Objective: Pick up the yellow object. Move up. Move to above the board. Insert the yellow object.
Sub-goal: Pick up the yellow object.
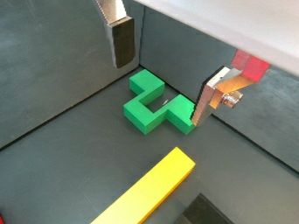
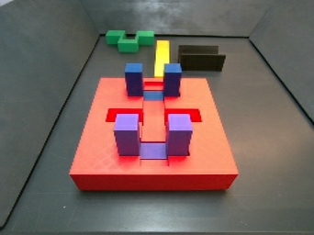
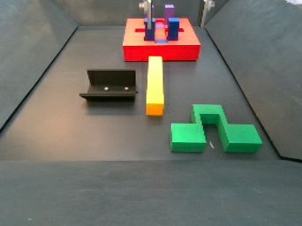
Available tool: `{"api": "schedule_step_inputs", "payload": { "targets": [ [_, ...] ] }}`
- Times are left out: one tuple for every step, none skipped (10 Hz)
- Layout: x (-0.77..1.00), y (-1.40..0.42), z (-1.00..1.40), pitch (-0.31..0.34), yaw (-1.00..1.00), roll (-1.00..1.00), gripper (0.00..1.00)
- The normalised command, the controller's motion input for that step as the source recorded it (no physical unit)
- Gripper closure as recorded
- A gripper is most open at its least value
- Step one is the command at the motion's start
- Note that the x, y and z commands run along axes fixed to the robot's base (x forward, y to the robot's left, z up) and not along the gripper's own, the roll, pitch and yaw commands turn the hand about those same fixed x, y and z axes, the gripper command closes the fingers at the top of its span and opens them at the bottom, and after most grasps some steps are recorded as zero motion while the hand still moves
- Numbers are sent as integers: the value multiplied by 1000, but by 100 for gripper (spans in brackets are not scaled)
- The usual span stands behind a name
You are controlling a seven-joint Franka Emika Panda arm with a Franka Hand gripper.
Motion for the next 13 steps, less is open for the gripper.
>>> {"api": "schedule_step_inputs", "payload": {
  "targets": [
    [120, -209, -789, -106, 0, -87, 0],
    [0, -246, -994, -147, -63, 0, 0],
    [0, -243, -997, -153, -71, 0, 0],
    [9, -309, -991, -163, -137, 0, 0],
    [0, -346, -1000, -147, -203, 0, 0],
    [43, -311, -1000, -151, -206, 0, 0],
    [106, -254, -1000, -151, -183, 0, 0],
    [91, -157, -937, -171, -114, -1, 0],
    [257, -80, -969, -114, -40, 0, 0],
    [303, -46, -886, -77, -6, 0, 0],
    [323, 0, -737, -67, 0, -54, 0],
    [451, 0, -651, -23, -9, -70, 0],
    [349, 0, -483, 0, -71, -50, 0]
  ]
}}
